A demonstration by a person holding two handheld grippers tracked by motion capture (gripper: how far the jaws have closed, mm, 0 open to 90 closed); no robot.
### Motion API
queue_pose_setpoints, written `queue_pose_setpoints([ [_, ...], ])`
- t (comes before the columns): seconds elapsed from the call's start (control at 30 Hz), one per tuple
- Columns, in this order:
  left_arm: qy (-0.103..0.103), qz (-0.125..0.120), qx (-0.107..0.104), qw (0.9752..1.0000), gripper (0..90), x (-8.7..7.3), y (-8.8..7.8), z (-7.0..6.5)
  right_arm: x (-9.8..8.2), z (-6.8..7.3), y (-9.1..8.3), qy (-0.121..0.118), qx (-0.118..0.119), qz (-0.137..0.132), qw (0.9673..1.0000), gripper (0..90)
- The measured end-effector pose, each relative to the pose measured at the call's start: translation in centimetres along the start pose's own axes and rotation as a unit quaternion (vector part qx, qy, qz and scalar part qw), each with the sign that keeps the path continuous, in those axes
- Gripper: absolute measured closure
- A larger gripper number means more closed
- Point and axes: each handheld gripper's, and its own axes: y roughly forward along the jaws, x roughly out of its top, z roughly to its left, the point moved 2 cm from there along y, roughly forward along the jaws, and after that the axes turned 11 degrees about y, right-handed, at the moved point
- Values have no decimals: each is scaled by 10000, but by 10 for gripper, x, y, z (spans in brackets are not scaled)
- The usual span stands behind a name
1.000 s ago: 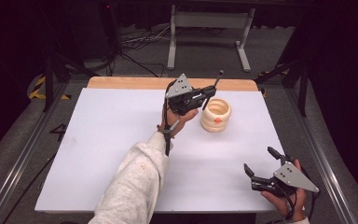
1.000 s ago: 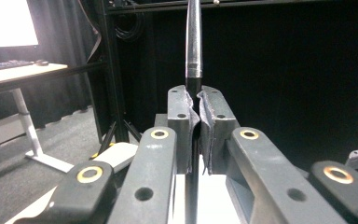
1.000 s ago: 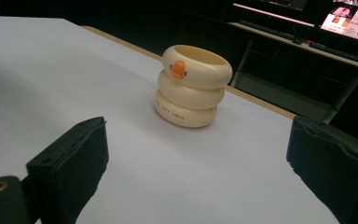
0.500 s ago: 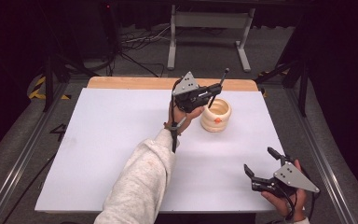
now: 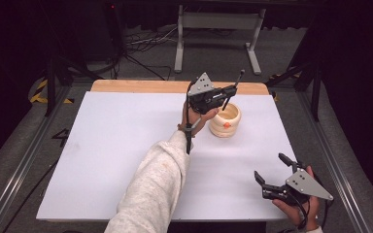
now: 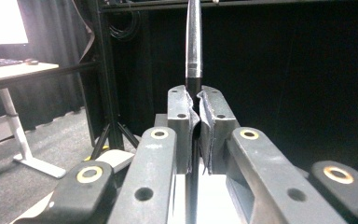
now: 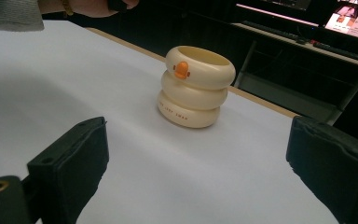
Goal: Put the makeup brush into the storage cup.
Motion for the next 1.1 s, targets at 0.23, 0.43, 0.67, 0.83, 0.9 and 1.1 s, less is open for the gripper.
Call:
queue_pose_setpoints([
  [0.23, 62, 113, -93, 9999, 840, -4, 11, -4, 0, -2, 0, 23, 21, -12, 10000, 60],
  [0.43, 19, 125, -103, 9999, 840, -9, 15, -2, -1, -1, 0, 17, 41, 2, 10000, 62],
  [0.67, -23, 168, -200, 9997, 840, -14, 18, -4, -1, -1, 0, 66, 83, 22, 9999, 64],
  [0.83, 3, 254, -193, 9995, 840, -16, 19, -3, -1, -2, -1, 56, 81, 16, 10000, 70],
  [0.9, -8, 260, -192, 9995, 839, -20, 19, -2, -1, -2, 0, 82, 78, 14, 9999, 70],
  [1.1, -24, 343, -208, 9992, 839, -25, 21, -1, -1, -2, 0, 99, 126, 29, 9999, 70],
])
